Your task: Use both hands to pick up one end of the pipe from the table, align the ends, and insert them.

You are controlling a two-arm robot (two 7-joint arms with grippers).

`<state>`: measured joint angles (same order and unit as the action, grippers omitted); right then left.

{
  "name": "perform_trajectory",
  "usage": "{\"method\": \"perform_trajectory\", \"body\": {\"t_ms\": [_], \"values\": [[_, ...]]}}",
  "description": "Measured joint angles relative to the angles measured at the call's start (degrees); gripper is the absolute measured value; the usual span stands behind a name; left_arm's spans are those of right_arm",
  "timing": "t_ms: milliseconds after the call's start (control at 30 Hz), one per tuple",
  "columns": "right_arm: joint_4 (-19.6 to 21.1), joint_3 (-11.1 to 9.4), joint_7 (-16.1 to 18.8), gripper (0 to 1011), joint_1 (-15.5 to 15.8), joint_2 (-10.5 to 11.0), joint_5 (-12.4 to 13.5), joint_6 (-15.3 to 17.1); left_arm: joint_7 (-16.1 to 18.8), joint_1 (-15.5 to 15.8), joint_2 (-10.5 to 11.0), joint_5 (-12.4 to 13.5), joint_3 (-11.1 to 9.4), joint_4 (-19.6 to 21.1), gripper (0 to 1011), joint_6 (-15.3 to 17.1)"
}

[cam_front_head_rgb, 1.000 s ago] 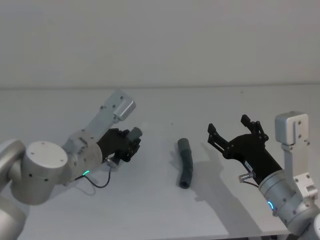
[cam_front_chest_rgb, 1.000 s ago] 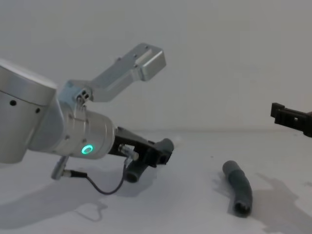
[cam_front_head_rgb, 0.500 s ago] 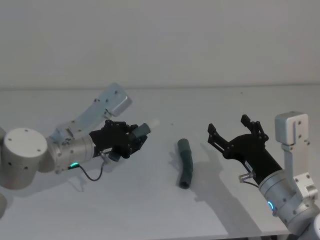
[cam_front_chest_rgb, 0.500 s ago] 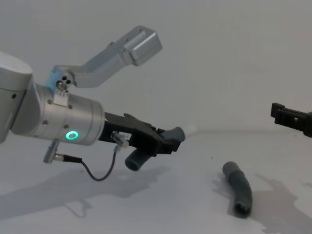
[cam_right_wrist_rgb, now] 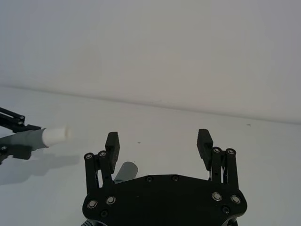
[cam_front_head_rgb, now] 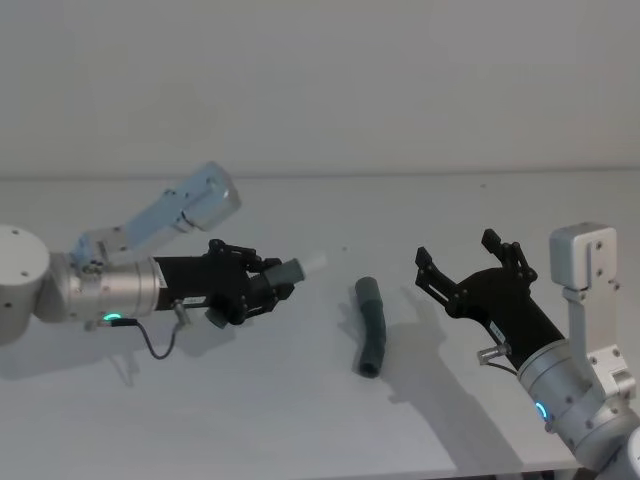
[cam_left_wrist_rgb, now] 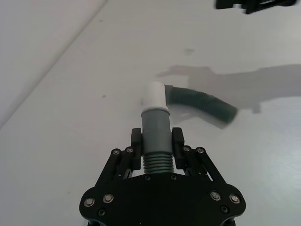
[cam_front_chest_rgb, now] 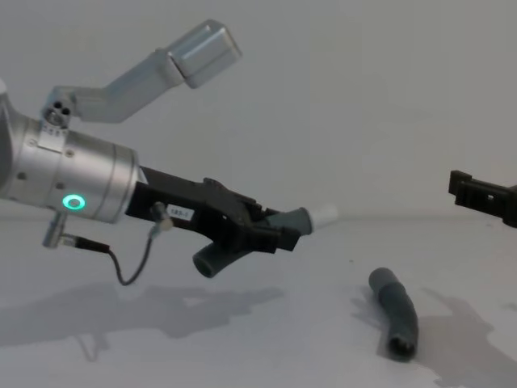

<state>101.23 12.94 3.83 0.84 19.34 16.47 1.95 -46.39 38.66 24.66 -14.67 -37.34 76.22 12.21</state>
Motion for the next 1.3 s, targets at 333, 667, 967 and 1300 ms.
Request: {"method": "perform_trajectory", "body": {"t_ms": [333, 667, 967, 1300], "values": [[0.0, 0.0, 0.0, 1004, 0.0, 0.0, 0.0, 0.0, -10.6, 3.6, 1.9, -2.5, -1.6, -3.6, 353, -3.1], [0.0, 0.0, 0.0, 1004, 0.0, 0.0, 0.0, 0.0, -23.8, 8.5, 2.9, -4.9, -3.9, -9.1, 353, -6.4], [0.0, 0.0, 0.0, 1004, 0.0, 0.0, 0.0, 0.0, -35.3, 13.3, 2.5, -6.5, -6.3, -15.5, 353, -9.4], [0.0, 0.0, 0.0, 1004, 0.0, -0.1, 0.0, 0.6, -47.7, 18.7, 0.4, -7.8, -9.0, -24.6, 353, -13.2]]}}
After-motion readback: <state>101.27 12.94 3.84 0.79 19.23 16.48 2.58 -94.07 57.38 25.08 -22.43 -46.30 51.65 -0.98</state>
